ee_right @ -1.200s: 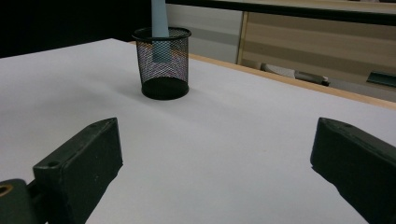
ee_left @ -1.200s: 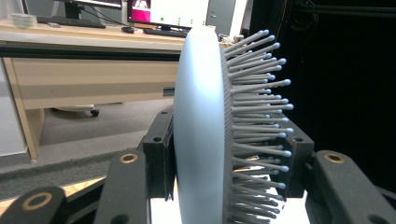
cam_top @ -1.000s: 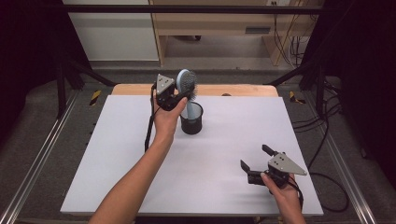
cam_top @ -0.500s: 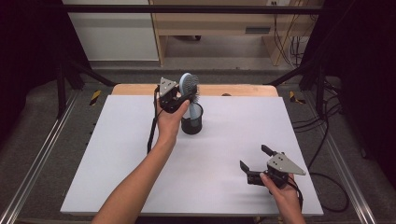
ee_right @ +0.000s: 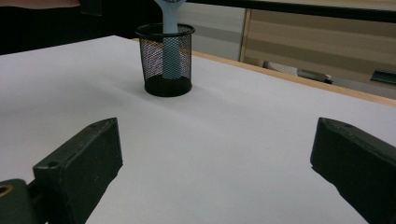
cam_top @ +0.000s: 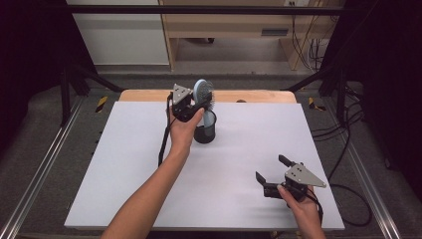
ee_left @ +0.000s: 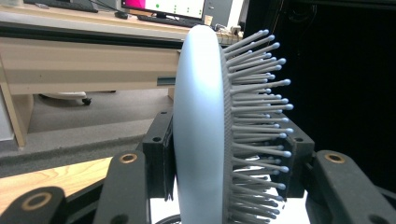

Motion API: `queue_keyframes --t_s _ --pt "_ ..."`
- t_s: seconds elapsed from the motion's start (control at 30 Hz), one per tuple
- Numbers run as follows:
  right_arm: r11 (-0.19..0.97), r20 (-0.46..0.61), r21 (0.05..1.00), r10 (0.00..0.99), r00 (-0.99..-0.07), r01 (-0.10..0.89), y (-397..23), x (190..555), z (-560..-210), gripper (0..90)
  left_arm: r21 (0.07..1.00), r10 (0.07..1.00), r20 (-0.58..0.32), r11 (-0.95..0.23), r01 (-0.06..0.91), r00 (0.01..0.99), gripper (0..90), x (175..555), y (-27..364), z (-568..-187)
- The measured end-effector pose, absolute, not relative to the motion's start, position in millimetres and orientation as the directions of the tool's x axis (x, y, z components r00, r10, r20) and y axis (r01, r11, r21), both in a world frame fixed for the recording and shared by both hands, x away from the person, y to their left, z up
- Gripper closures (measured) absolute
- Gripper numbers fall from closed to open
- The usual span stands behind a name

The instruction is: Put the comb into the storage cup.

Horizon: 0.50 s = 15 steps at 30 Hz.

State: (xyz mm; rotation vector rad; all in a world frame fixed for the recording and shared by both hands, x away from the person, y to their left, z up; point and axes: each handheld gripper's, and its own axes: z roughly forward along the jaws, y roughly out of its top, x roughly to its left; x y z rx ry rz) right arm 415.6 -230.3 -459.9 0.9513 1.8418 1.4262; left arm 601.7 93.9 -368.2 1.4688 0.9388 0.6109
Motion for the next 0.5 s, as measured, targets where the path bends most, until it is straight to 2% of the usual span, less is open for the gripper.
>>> queue_keyframes --t_s 0.5 --pt "0.161 -0.041 0.972 0.832 -0.554 0.17 -229.7 415.4 -460.3 2.4 0.977 0.831 -0.163 0.061 0.203 0.533 49.6 602.5 94.3 -372.1"
